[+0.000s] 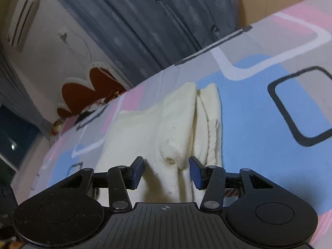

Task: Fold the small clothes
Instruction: 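Grasp the folded sweater edge with the right gripper and fold it over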

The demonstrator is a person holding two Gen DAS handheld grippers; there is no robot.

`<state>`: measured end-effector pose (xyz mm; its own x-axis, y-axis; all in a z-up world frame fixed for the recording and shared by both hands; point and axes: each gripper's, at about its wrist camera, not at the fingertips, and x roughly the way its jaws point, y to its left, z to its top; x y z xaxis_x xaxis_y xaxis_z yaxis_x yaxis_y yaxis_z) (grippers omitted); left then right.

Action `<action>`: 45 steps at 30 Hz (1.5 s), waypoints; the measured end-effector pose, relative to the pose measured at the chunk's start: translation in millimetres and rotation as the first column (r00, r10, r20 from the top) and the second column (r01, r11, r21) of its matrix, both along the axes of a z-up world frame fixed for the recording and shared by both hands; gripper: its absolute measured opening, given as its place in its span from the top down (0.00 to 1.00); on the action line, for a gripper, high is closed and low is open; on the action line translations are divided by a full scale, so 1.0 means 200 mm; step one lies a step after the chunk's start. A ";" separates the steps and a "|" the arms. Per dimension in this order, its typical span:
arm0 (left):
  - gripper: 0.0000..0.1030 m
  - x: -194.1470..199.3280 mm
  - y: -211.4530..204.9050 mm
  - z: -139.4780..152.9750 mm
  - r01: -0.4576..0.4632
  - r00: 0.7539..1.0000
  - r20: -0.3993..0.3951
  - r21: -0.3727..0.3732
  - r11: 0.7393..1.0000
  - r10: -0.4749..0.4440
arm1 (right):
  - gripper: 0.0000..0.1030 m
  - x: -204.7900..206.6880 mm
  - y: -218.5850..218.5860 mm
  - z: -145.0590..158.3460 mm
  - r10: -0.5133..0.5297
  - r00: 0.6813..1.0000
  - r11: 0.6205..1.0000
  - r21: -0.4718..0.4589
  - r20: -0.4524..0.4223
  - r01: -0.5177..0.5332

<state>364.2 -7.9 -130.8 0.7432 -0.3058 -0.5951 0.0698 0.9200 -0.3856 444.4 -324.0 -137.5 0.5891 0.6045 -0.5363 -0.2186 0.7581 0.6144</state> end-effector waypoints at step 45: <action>0.56 -0.21 -0.05 -0.04 0.038 0.995 -0.089 -0.060 0.997 -0.043 | 0.75 -0.46 -0.09 0.07 -0.004 1.000 0.950 -0.313 0.021 0.010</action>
<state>321.5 -18.8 -139.0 0.6738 -0.3710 -0.6389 0.0694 0.8927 -0.4452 351.8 -342.0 -124.1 0.6053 0.4040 -0.6858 -0.2222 0.9131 0.3418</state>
